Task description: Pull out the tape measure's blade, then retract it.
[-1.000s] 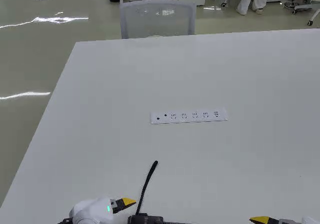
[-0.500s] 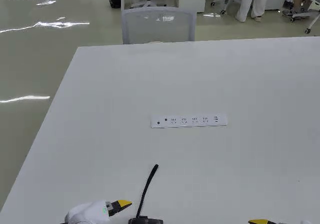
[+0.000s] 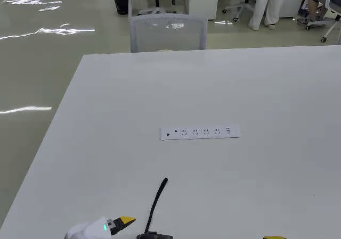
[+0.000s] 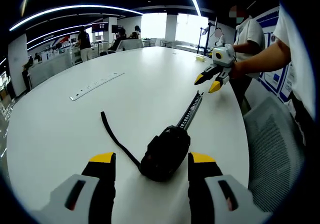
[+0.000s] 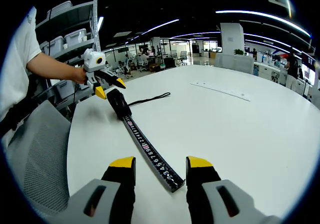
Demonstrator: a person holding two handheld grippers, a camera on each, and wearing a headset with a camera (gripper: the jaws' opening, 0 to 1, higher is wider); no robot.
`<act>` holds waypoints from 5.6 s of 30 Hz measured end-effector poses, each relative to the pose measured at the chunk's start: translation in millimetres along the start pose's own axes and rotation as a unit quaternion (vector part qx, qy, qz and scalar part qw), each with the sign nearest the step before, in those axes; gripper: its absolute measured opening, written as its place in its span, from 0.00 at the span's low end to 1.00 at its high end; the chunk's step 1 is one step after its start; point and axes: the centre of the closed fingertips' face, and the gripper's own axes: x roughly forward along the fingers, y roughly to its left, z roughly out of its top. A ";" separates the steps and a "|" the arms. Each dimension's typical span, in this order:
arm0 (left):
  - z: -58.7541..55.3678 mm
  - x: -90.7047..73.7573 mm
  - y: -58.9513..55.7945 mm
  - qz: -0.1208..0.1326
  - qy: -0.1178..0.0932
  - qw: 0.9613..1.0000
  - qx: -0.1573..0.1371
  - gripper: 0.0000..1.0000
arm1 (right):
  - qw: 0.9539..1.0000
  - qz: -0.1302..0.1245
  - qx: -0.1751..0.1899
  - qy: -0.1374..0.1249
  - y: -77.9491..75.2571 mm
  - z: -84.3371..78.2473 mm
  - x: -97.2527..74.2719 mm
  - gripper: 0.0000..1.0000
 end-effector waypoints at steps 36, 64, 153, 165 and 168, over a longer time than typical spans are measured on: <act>-7.6 -32.6 -10.4 0.042 -0.028 0.998 -0.044 0.57 | 0.999 -0.036 0.017 -0.011 20.1 12.8 -16.4 0.45; -23.8 -57.9 -29.9 0.066 -0.045 0.994 -0.078 0.58 | 0.997 -0.063 0.024 -0.028 42.7 10.6 -39.2 0.46; -77.9 -102.9 -72.5 0.107 -0.053 0.981 -0.153 0.59 | 0.994 -0.080 0.063 -0.045 96.2 -19.6 -67.6 0.49; -77.8 -104.0 -70.5 0.109 -0.058 0.980 -0.155 0.59 | 0.994 -0.082 0.063 -0.042 96.4 -17.8 -69.5 0.49; -76.3 -104.4 -70.1 0.109 -0.059 0.980 -0.155 0.59 | 0.994 -0.083 0.064 -0.042 97.0 -18.2 -70.2 0.49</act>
